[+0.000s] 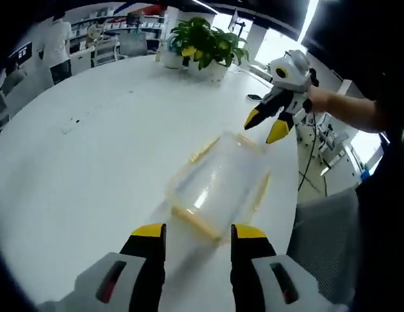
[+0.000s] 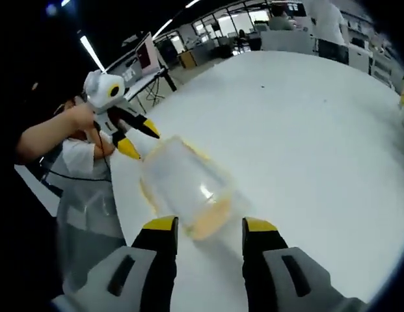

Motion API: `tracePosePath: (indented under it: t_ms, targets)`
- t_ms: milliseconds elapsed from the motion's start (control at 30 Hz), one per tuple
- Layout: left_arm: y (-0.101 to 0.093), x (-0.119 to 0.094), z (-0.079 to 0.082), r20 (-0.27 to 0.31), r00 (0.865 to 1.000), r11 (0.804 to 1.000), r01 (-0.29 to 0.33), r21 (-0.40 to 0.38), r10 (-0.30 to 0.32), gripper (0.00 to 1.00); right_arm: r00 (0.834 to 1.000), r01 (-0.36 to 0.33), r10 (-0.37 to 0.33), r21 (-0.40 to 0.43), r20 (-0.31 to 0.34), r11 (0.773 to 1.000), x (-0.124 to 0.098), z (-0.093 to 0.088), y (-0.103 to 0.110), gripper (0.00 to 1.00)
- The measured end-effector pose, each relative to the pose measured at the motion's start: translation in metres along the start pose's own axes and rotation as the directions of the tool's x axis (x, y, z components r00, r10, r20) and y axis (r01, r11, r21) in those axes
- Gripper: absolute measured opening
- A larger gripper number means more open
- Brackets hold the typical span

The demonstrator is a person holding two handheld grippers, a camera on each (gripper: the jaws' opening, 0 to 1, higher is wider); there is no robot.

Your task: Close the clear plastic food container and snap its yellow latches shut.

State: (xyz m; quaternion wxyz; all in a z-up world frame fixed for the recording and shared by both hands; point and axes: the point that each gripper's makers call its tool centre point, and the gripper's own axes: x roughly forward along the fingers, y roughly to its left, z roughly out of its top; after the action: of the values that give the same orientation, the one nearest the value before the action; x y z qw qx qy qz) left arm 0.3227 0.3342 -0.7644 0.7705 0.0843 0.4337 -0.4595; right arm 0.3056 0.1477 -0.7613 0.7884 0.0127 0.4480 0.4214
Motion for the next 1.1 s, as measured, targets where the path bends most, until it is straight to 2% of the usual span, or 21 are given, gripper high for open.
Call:
tracePosePath:
  t_ms: [133,333,400,500,533,567,700,967,1033,1100]
  targets:
    - [0.0,0.002,0.003,0.038,0.999,0.996,-0.001,-0.092,0.005,0.33,1.0,0.008,-0.009,0.03,0.019,1.0,0.002,0.001,0.0,0.36]
    - [0.0,0.007,-0.002,0.04,0.999,0.99,-0.018,-0.138,0.023,0.33,1.0,0.0,-0.002,0.065,0.029,0.998,0.007,-0.001,0.005,0.36]
    - [0.001,0.008,-0.002,0.046,0.998,0.983,-0.03,-0.181,0.039,0.32,1.0,-0.004,0.002,0.073,0.022,0.997,0.011,-0.003,0.007,0.36]
    - [-0.002,0.009,-0.007,0.019,0.999,0.96,-0.029,-0.28,0.035,0.21,1.0,-0.007,0.005,0.071,0.021,0.997,0.013,-0.005,0.01,0.34]
    - [0.003,0.01,-0.008,0.022,0.998,0.954,-0.048,-0.295,0.057,0.19,1.0,-0.008,0.006,0.072,0.024,0.997,0.014,-0.004,0.011,0.33]
    - [0.005,0.011,-0.008,0.024,0.997,0.953,-0.061,-0.297,0.072,0.19,1.0,-0.007,0.005,0.072,0.024,0.997,0.015,-0.005,0.011,0.33]
    - [0.003,0.015,-0.009,0.016,0.998,0.942,-0.053,-0.33,0.062,0.2,1.0,-0.01,0.009,0.082,0.017,0.997,0.018,-0.008,0.013,0.33]
    - [0.002,0.018,-0.006,0.018,0.998,0.93,-0.053,-0.365,0.064,0.2,1.0,-0.006,0.008,0.083,-0.02,0.997,0.025,-0.015,0.013,0.27]
    - [0.002,0.019,-0.006,0.022,0.998,0.934,-0.048,-0.355,0.06,0.2,1.0,-0.002,0.004,0.097,-0.011,0.995,0.025,-0.014,0.013,0.28]
    - [0.001,0.019,-0.007,0.027,0.999,0.927,-0.034,-0.373,0.047,0.18,1.0,-0.003,0.004,0.108,-0.006,0.994,0.025,-0.015,0.013,0.28]
